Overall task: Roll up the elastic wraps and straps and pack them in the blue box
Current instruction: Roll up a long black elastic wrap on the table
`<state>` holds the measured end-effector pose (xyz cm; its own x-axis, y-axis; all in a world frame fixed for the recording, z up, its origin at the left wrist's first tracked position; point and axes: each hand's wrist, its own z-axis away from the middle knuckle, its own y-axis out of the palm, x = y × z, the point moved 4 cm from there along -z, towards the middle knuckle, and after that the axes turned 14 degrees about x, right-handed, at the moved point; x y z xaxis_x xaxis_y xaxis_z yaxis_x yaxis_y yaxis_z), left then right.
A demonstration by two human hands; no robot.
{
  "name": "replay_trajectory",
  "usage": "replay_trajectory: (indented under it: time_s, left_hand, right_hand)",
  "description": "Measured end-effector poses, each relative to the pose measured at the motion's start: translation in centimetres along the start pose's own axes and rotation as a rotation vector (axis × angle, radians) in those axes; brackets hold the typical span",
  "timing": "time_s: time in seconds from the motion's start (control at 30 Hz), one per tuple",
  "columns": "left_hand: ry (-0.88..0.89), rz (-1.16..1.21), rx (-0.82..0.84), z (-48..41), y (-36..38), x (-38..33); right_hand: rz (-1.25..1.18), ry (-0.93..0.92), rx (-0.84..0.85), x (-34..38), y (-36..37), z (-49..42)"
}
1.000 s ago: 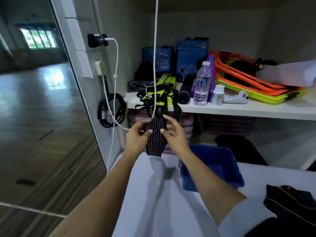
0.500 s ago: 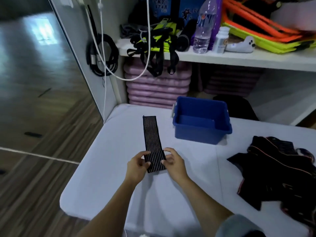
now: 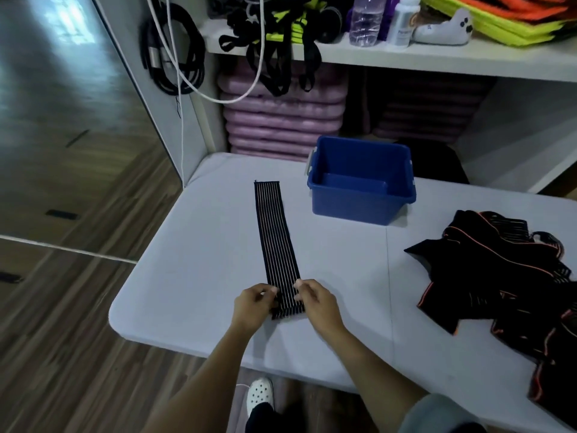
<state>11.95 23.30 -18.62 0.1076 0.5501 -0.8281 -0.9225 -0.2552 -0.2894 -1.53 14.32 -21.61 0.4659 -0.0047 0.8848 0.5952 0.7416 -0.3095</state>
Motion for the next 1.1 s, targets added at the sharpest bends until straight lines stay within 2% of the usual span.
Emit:
replay_trajectory:
  time_s: [0.17, 0.4, 0.5, 0.63, 0.77, 0.93, 1.03, 1.1]
  left_hand:
    - [-0.041, -0.085, 0.024, -0.1, 0.8, 1.0]
    - [-0.042, -0.525, 0.091, 0.0, 2.1, 0.9]
    - [-0.012, -0.568, 0.101, -0.3, 1.9, 0.1]
    - [0.093, -0.481, 0.094, -1.6, 1.5, -3.3]
    - [0.154, -0.306, 0.191, -4.0, 3.4, -6.9]
    - [0.237, -0.26, 0.261, -6.0, 9.1, -11.6]
    - [0.236, -0.194, 0.374, -6.7, 13.7, -13.6]
    - [0.211, -0.155, 0.42, -7.4, 16.5, -14.5]
  right_hand:
    - [0.084, 0.001, 0.043, -0.7, 0.0, 0.6]
    - [0.316, -0.021, 0.123, -1.7, 0.3, 0.9]
    - [0.285, -0.001, 0.113, -1.0, -0.2, 0.8]
    - [0.111, 0.006, -0.052, -0.2, -2.1, 0.4]
    - [0.008, 0.068, -0.285, -1.1, -5.6, 0.7]
    - [-0.07, 0.142, -0.582, -3.0, -11.6, 3.3]
    - [-0.199, 0.169, -0.705, -4.4, -15.4, 5.0]
    - [-0.173, 0.188, -0.769, -4.4, -18.3, 5.8]
